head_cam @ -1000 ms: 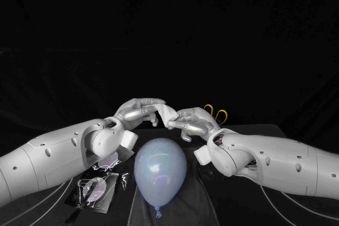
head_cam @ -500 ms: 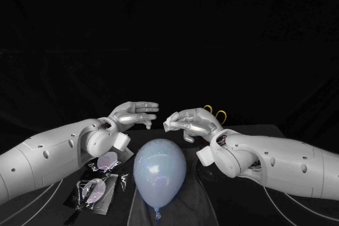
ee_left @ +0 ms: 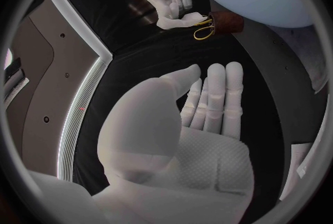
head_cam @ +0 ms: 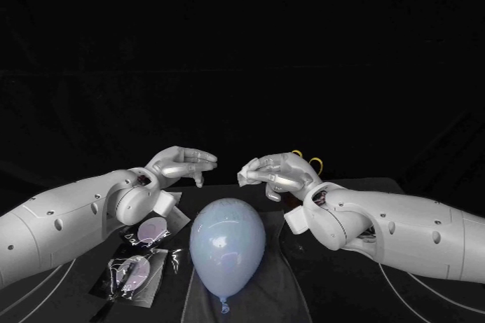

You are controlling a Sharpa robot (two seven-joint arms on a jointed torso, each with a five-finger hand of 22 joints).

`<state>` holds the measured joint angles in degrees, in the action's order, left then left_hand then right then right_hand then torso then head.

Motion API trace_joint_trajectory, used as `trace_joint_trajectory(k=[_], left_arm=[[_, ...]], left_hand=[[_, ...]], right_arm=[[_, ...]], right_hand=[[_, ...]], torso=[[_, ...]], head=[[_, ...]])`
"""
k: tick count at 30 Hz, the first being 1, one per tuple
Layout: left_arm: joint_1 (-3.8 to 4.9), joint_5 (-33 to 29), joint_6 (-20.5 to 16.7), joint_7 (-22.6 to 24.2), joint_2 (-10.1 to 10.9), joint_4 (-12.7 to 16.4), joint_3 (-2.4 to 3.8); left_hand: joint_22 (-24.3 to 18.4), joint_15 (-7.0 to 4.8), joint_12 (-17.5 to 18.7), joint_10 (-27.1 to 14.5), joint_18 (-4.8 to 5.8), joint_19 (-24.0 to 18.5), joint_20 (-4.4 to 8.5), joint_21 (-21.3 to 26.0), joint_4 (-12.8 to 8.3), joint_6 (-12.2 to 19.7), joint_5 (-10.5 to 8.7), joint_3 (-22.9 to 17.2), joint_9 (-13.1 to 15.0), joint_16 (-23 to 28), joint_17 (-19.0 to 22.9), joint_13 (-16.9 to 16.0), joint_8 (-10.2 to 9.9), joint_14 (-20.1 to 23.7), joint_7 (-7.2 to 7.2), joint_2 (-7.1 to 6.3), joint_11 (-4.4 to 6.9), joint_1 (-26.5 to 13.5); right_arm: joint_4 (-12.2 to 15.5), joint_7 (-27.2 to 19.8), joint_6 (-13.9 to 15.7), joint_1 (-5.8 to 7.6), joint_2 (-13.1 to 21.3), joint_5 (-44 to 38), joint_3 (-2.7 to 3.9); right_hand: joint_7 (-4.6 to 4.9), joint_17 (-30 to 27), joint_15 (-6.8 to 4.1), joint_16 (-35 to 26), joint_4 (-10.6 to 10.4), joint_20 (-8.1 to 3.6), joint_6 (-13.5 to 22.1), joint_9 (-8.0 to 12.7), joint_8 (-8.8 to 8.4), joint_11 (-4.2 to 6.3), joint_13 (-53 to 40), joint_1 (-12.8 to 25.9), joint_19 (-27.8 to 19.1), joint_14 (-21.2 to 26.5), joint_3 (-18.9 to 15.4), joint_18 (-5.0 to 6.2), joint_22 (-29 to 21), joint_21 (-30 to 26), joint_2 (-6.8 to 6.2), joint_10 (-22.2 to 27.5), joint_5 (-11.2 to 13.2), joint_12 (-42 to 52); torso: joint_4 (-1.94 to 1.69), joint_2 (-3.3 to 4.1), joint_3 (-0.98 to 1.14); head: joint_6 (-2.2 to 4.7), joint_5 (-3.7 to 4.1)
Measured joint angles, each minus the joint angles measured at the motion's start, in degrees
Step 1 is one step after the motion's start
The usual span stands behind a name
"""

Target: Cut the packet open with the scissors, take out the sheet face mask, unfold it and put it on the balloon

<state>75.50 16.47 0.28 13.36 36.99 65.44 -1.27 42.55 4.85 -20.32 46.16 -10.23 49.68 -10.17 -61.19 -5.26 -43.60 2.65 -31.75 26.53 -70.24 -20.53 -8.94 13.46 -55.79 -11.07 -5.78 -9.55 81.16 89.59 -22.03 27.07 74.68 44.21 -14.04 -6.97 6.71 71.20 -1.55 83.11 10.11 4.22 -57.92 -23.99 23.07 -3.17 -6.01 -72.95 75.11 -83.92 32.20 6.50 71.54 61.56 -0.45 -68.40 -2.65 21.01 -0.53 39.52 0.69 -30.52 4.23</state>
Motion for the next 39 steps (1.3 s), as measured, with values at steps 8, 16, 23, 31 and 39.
trace_joint_trajectory(k=[8,16,23,31,39], left_arm=[[0.01,3.00,-0.65,0.43,0.78,5.14,0.08],[0.37,10.52,-2.09,0.53,-0.34,7.32,0.28],[0.61,16.32,-4.51,0.48,-2.19,7.55,0.32],[0.76,20.19,-6.82,0.32,-3.16,7.49,0.34],[0.82,21.92,-8.28,0.12,-3.43,7.52,0.35]], left_hand=[[2.05,-2.76,-11.59,7.00,0.04,7.16,2.23,-1.11,7.76,-6.90,0.00,4.74,0.81,-5.44,-1.23,-5.49,4.73,-4.59,2.29,-1.76,3.32,-9.11],[-5.13,-1.94,-11.69,0.80,0.08,3.81,2.05,6.09,12.63,-6.84,0.00,9.78,-0.25,-3.83,-0.12,-5.63,4.41,-1.70,1.83,-5.46,3.03,-10.55],[-6.48,-1.66,-11.48,0.44,0.09,3.87,1.65,7.78,12.41,-6.76,0.00,10.84,-1.24,-3.94,0.14,-5.08,3.60,-1.03,1.76,-5.88,2.70,-7.20],[-6.74,-2.19,-14.87,1.90,0.13,5.15,2.08,8.21,13.02,-7.40,0.00,12.24,-2.55,-7.01,-1.33,-6.27,2.26,-2.03,1.92,-5.73,3.31,-5.42],[-5.09,-2.75,-19.17,2.82,0.51,7.31,2.58,6.57,13.56,-8.78,0.00,12.79,-3.74,-11.58,-12.85,-8.39,1.59,-7.92,2.29,-4.68,3.82,-3.39]], right_arm=[[-1.47,1.00,0.04,0.11,-0.19,-0.22,0.01],[-2.39,2.54,0.43,0.17,-0.73,-1.38,0.01],[-2.53,3.98,0.71,0.20,-1.04,-2.85,0.01],[-2.25,4.99,0.76,0.21,-1.09,-3.96,0.01],[-1.70,5.33,0.75,0.23,-1.05,-4.46,0.01]], right_hand=[[-0.07,-0.03,0.00,-0.01,0.01,0.00,0.11,-0.07,0.22,0.11,-0.04,0.15,0.00,0.00,0.32,-0.07,-0.03,0.00,-0.16,-0.28,0.00,-0.11],[-0.06,0.06,0.01,0.23,0.32,0.00,0.12,-0.19,0.22,0.10,-0.08,0.37,-0.01,0.01,0.65,-0.36,-0.03,-0.01,-0.38,-0.29,0.02,-0.12],[-0.02,0.21,0.01,0.23,0.47,0.00,0.19,-0.24,0.44,0.10,-0.27,0.38,-0.01,0.01,0.80,-0.39,-0.08,-0.01,-0.39,-0.29,0.03,-0.22],[-0.02,0.20,0.01,0.22,0.48,0.00,0.20,-0.37,0.44,0.11,-0.28,0.58,-0.01,0.01,1.10,-0.40,-0.03,-0.01,-0.59,-0.31,0.03,-0.22],[-0.09,0.17,0.01,0.21,0.48,0.01,0.29,-0.37,0.43,0.23,-0.25,0.57,-0.01,0.01,1.10,-0.42,0.01,-0.02,-0.58,-0.43,0.14,-0.23]], torso=[[-0.05,0.01,-0.03],[-0.06,-0.02,-0.03],[-0.03,-0.02,0.01],[0.00,-0.01,0.04],[-0.03,0.01,0.02]], head=[[-0.16,0.21],[-0.28,0.29],[-0.23,0.19],[-0.21,0.12],[-0.21,0.08]])
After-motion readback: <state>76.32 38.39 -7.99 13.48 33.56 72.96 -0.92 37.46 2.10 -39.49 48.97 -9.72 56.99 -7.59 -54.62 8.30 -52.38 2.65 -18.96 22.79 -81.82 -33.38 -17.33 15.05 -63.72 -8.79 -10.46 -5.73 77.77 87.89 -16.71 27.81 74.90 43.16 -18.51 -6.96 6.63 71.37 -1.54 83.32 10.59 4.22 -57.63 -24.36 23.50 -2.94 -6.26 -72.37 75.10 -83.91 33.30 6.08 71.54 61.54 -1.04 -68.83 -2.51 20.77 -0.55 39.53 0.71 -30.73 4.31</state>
